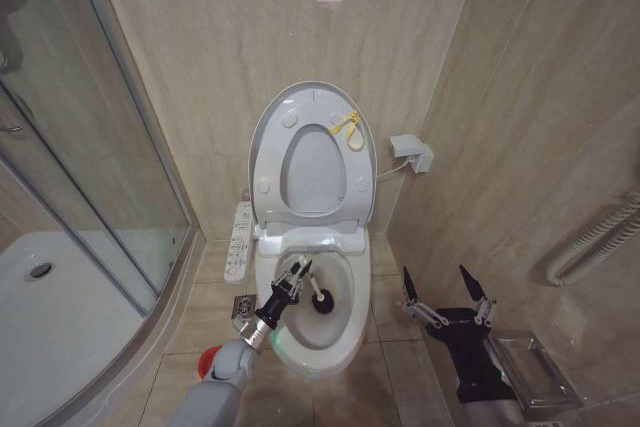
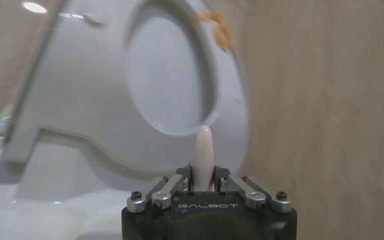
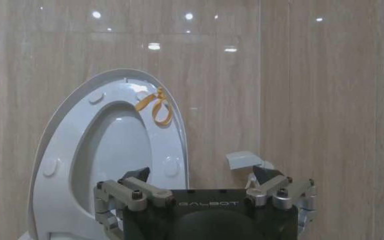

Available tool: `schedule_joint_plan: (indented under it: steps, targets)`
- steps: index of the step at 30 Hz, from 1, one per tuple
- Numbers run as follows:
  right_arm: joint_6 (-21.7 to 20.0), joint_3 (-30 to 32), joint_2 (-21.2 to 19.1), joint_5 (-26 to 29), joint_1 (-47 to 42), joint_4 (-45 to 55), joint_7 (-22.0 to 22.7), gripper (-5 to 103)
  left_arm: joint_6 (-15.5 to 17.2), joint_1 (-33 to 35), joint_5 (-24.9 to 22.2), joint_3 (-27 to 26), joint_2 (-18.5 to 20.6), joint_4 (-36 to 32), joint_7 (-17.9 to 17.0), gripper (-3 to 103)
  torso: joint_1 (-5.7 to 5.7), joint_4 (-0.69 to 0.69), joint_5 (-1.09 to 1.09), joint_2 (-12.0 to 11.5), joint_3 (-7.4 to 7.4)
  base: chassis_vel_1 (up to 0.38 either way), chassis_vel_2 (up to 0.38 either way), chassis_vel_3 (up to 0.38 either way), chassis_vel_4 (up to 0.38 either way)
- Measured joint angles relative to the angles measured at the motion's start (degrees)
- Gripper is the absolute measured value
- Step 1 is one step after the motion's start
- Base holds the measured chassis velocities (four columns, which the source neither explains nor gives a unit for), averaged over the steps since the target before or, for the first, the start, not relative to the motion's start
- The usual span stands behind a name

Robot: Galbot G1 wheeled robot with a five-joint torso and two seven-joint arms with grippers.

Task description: Open the toilet lid, clean the toilet bowl with a toilet brush, close the toilet lid, and flush.

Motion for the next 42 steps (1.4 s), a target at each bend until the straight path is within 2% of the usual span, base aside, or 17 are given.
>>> schedule_joint_plan:
  steps: [2, 3, 6, 8, 12, 14, 15, 18, 20, 27, 30, 38, 42]
  targets:
    - [0.0, 0.0, 0.0, 0.0, 0.0, 0.0, 0.0, 100, -0.09, -0.61, -4.86, 1.05, -1.38, -0.41, -2.57, 21, 0.0, -0.02, 0.0, 0.0, 0.0, 0.0, 0.0, 0.0, 0.0]
    - [0.0, 0.0, 0.0, 0.0, 0.0, 0.0, 0.0, 100, -0.09, -0.61, -4.86, 1.05, -1.38, -0.41, -2.57, 21, 0.0, -0.02, 0.0, 0.0, 0.0, 0.0, 0.0, 0.0, 0.0]
    - [0.0, 0.0, 0.0, 0.0, 0.0, 0.0, 0.0, 100, -1.51, -2.24, -8.16, 2.02, -4.04, 0.22, -5.46, 21, 0.0, -0.03, 0.01, 0.0, 0.0, 0.0, 0.0, 0.0, 0.0]
    - [0.0, 0.0, 0.0, 0.0, 0.0, 0.0, 0.0, 100, -2.44, -2.93, -8.66, 2.42, -5.64, 1.12, -6.17, 21, 0.0, -0.03, 0.01, 0.0, 0.0, 0.0, 0.0, 0.0, 0.0]
    - [0.0, 0.0, 0.0, 0.0, 0.0, 0.0, 0.0, 100, -2.43, -2.47, -7.52, 3.2, -6.03, 1.41, -5.74, 21, 0.0, -0.01, 0.01, 0.0, 0.0, 0.0, 0.0, 0.0, 0.0]
    - [0.0, 0.0, 0.0, 0.0, 0.0, 0.0, 0.0, 100, -2.66, -1.67, -2.63, 2.45, -5.59, 2.45, -4.16, 21, 0.0, -0.01, 0.0, 0.0, 0.0, 0.0, 0.0, 0.0, 0.0]
    - [0.0, 0.0, 0.0, 0.0, 0.0, 0.0, 0.0, 100, -2.66, -1.67, -2.63, 2.45, -5.59, 2.45, -4.16, 21, 0.0, -0.01, 0.0, 0.0, 0.0, 0.0, 0.0, 0.0, 0.0]
    - [0.0, 0.0, 0.0, 0.0, 0.0, 0.0, 0.0, 100, -2.93, -0.72, 3.13, 0.61, -4.16, 2.56, -2.2, 21, 0.0, -0.01, 0.0, 0.0, 0.0, 0.0, 0.0, 0.0, 0.0]
    - [0.0, 0.0, 0.0, 0.0, 0.0, 0.0, 0.0, 100, -2.77, -0.08, 4.49, -0.23, -2.76, 1.32, -1.78, 21, 0.0, -0.01, 0.0, 0.0, 0.0, 0.0, 0.0, 0.0, 0.0]
    - [0.0, 0.0, 0.0, 0.0, 0.0, 0.0, 0.0, 100, 0.0, 4.08, 1.64, -2.54, 0.95, -5.45, -3.22, 21, 0.0, -0.03, -0.01, 0.0, 0.0, 0.0, 0.0, 0.0, 0.0]
    - [0.0, 0.0, 0.0, 0.0, 0.0, 0.0, 0.0, 100, 1.72, 8.63, 0.47, -4.5, 2.16, -9.01, -4.11, 21, 0.0, -0.01, -0.01, 0.0, 0.0, 0.0, 0.0, 0.0, 0.0]
    - [0.0, 0.0, 0.0, -0.01, 0.0, 0.0, 0.0, 100, 3.95, 17.65, -2.7, -8.17, 2.45, -13.52, -5.35, 21, 0.0, -0.01, 0.0, 0.0, 0.0, 0.0, 0.0, 0.0, 0.0]
    - [0.0, 0.0, 0.0, 0.0, 0.0, 0.0, 0.0, 100, 4.69, 19.26, -4.34, -8.73, 2.32, -14.76, -6.16, 21, 0.0, -0.02, 0.0, 0.0, -0.01, 0.0, 0.0, 0.0, 0.0]
